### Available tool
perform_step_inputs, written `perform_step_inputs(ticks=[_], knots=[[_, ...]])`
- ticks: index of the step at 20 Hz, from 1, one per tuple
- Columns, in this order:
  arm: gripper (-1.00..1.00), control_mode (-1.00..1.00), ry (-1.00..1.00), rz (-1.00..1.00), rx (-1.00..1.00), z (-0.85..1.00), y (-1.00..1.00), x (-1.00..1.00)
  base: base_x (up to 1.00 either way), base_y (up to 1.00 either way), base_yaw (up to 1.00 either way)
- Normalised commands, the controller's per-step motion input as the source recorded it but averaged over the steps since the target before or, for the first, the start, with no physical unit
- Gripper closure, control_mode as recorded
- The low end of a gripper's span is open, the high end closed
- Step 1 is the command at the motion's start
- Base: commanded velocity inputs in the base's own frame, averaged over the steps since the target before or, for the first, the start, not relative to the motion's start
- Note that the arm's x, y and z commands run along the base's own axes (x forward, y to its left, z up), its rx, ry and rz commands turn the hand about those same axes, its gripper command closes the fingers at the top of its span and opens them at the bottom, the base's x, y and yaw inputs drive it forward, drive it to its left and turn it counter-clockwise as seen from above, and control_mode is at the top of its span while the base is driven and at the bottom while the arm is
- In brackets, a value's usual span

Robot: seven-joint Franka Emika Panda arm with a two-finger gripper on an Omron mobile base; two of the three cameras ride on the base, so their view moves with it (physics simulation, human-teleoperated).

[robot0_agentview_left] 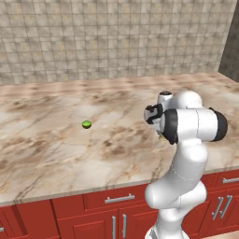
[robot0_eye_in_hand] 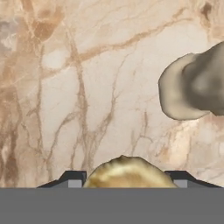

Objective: Pick the candle and candle from the dining table and place them in the open cabinet. Close the cabinet after placing the objects.

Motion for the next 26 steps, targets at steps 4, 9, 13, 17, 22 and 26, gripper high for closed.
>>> perform_step_inputs(ticks=[4,9,13,17,22,26], knots=[[1.0,-1.0,0.0,0.29,0.0,0.4,0.15,-0.49,0.0,0.0,0.0],[1.0,-1.0,-0.01,0.39,0.0,0.17,0.09,-0.51,0.0,0.0,0.0],[1.0,-1.0,-0.01,0.37,0.0,0.34,0.19,-0.37,0.0,0.0,0.0],[1.0,-1.0,0.0,0.38,0.0,0.38,0.44,-0.32,0.0,0.0,0.0],[1.0,-1.0,0.03,0.24,0.01,0.23,0.35,-0.26,0.0,0.0,0.0],[1.0,-1.0,0.13,0.04,0.08,0.37,0.23,-0.26,0.0,0.0,0.0]])
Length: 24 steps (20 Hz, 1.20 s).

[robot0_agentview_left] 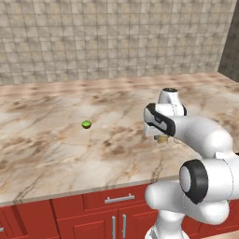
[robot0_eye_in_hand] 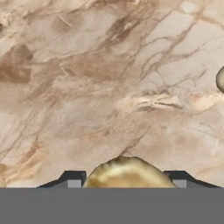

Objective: Pick the candle and candle from the dining table and place them in the open cabinet. Close the cabinet after placing the objects.

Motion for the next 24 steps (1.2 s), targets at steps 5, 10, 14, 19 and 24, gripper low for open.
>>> perform_step_inputs(ticks=[5,10,14,19,24], knots=[[1.0,-1.0,0.14,-0.01,0.08,0.31,0.38,-0.47,0.0,0.0,0.0],[1.0,-1.0,0.07,-0.02,0.01,0.22,0.31,-0.69,0.0,0.0,0.0],[1.0,-1.0,0.02,-0.05,-0.02,0.02,0.08,-0.73,0.0,0.0,0.0],[1.0,-1.0,0.02,-0.02,-0.05,0.09,0.0,-0.67,0.0,0.0,0.0],[1.0,-1.0,0.03,-0.03,-0.01,0.24,0.0,-0.69,0.0,0.0,0.0]])
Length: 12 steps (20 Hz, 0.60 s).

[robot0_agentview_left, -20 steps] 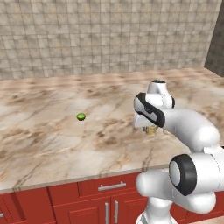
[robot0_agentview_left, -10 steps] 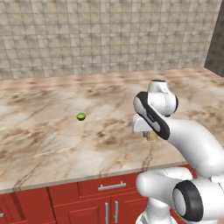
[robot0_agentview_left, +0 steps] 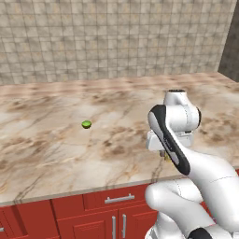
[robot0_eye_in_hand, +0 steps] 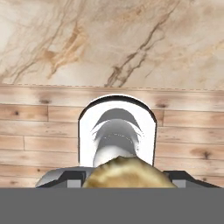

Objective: Pick the candle and candle from the dining table and place them in the open cabinet. Close the cabinet after placing the objects.

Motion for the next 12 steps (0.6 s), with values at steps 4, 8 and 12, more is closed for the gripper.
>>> perform_step_inputs(ticks=[4,8,12], knots=[[1.0,-1.0,0.0,-0.02,0.0,0.23,0.0,-0.55,0.0,0.0,0.0],[1.0,-1.0,0.0,0.0,-0.01,0.23,0.01,-0.41,0.0,0.0,0.0],[1.0,-1.0,0.0,0.0,-0.03,0.11,0.01,-0.04,0.0,0.0,0.0]])
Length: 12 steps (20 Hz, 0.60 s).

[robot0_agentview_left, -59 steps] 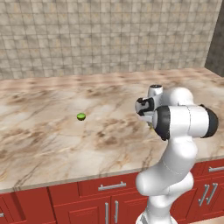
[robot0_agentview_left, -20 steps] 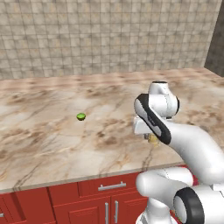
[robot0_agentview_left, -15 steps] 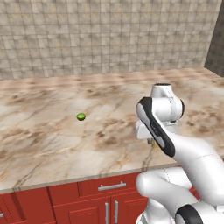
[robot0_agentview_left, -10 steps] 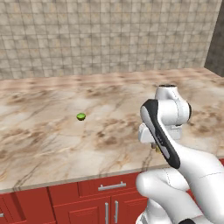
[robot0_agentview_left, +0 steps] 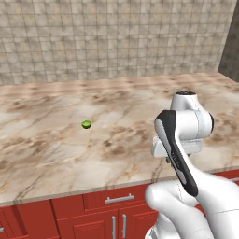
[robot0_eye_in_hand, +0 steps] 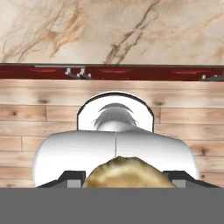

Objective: Pick the candle and candle from the dining table and place them in the open cabinet. Close the cabinet after placing the objects.

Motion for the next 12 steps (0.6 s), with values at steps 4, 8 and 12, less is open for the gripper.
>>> perform_step_inputs(ticks=[4,8,12], knots=[[1.0,-1.0,0.0,0.0,0.0,0.0,0.0,0.0,0.0,0.0,0.0],[1.0,-1.0,0.0,0.0,0.0,0.0,0.0,0.0,0.0,0.0,0.0],[1.0,-1.0,0.0,0.0,0.0,0.0,0.0,0.0,0.0,0.0,0.0]])
